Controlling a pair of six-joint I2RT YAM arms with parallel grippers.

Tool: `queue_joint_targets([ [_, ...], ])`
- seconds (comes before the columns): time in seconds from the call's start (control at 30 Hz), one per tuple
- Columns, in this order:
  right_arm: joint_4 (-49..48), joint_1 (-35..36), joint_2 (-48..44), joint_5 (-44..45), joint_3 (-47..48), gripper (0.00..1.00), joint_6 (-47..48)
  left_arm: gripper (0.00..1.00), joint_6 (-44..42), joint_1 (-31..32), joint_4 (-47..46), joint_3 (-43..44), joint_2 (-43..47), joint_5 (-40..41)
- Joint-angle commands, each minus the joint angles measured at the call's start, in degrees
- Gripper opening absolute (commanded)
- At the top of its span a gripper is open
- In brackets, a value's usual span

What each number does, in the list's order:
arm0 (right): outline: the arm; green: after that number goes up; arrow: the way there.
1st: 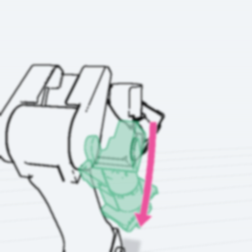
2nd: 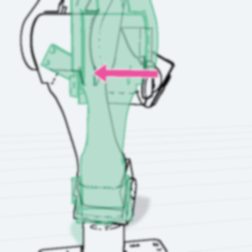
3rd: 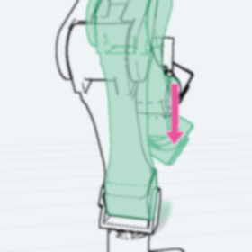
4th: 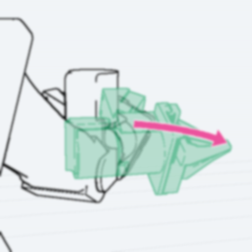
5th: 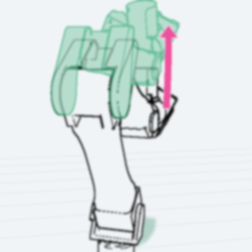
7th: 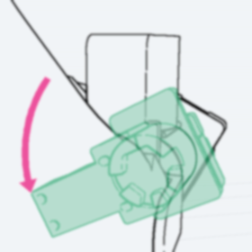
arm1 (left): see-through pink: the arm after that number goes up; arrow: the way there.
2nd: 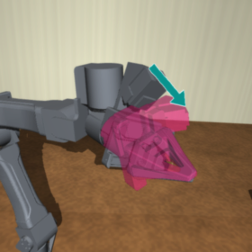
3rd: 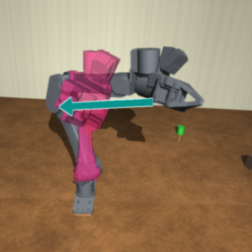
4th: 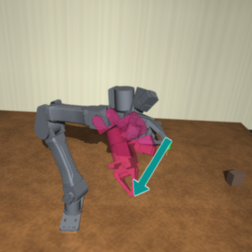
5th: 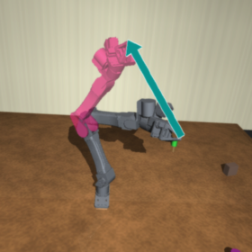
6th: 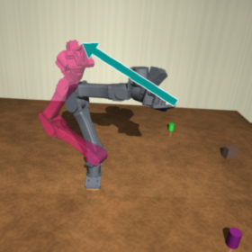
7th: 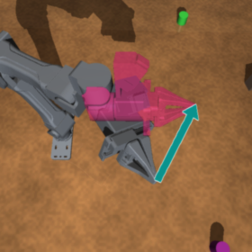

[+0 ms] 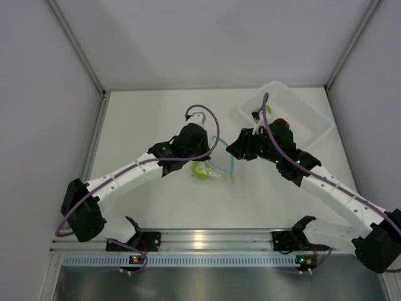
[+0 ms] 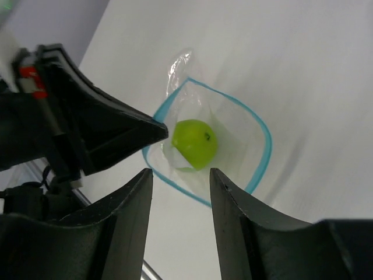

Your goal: Open the zip-top bag and remove the fake food

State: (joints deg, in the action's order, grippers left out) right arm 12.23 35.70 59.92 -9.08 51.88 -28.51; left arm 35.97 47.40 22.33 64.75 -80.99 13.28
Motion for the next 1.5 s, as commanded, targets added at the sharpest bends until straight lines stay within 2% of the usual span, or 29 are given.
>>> queue_joint_targets([
  [0.0,-4.40,2.17,2.12,1.17,-0.99,0.44,3.46,0.00,2.27,-0.20,-0.62,2.13,4.00,-4.04],
  [0.17,-6.60,5.60,6.78,1.70,-1.52,0.42,2.50,0.00,4.81,-0.20,-4.56,0.12,6.10,-10.89],
  [0.27,-6.95,8.32,8.54,5.82,-2.83,0.42,-0.22,0.00,9.02,-0.20,-10.44,-3.57,8.47,-11.26],
  [0.33,-8.44,9.81,8.72,12.92,-4.93,0.41,-4.34,0.00,13.24,-0.20,-16.15,-6.20,10.49,-10.12],
  [0.43,-9.86,11.40,10.55,15.93,-5.91,0.42,-6.90,0.00,17.11,-0.20,-20.30,-8.76,10.86,-10.81],
  [0.6,-2.40,11.58,15.05,22.26,-1.96,0.42,-6.03,0.00,19.49,-0.20,-24.26,-10.61,10.76,-14.67],
  [0.73,4.55,11.58,19.17,26.92,1.99,0.44,-4.01,0.00,19.76,-0.20,-24.52,-12.72,11.12,-14.42],
  [0.93,10.70,12.02,18.39,31.48,5.16,0.42,-2.52,0.00,18.44,-0.29,-24.52,-13.77,9.10,-16.35],
  [1.0,13.68,12.55,18.04,37.60,6.56,0.42,-1.81,0.00,18.70,-0.29,-24.52,-13.60,8.05,-17.23],
  [1.17,30.73,13.69,21.72,52.30,14.38,0.42,-2.07,0.00,19.49,-0.38,-26.72,-14.48,7.60,-18.03],
  [1.27,28.23,14.13,20.86,49.09,14.05,0.42,-0.50,0.00,19.76,-0.38,-27.51,-14.48,7.60,-17.85],
  [1.33,24.70,14.22,17.70,41.98,11.51,0.42,0.56,0.00,19.50,-0.55,-28.47,-13.87,7.08,-18.90],
  [1.37,19.90,14.22,16.38,39.26,10.36,0.42,0.65,0.00,19.23,-0.55,-28.65,-13.51,6.73,-19.08],
  [1.4,15.50,14.31,13.32,31.14,8.78,0.42,1.00,0.00,19.14,-0.64,-28.65,-12.73,6.20,-19.25],
  [1.47,9.07,14.31,11.37,23.97,4.12,0.40,-0.56,0.00,19.40,-0.99,-28.92,-11.84,5.58,-20.22],
])
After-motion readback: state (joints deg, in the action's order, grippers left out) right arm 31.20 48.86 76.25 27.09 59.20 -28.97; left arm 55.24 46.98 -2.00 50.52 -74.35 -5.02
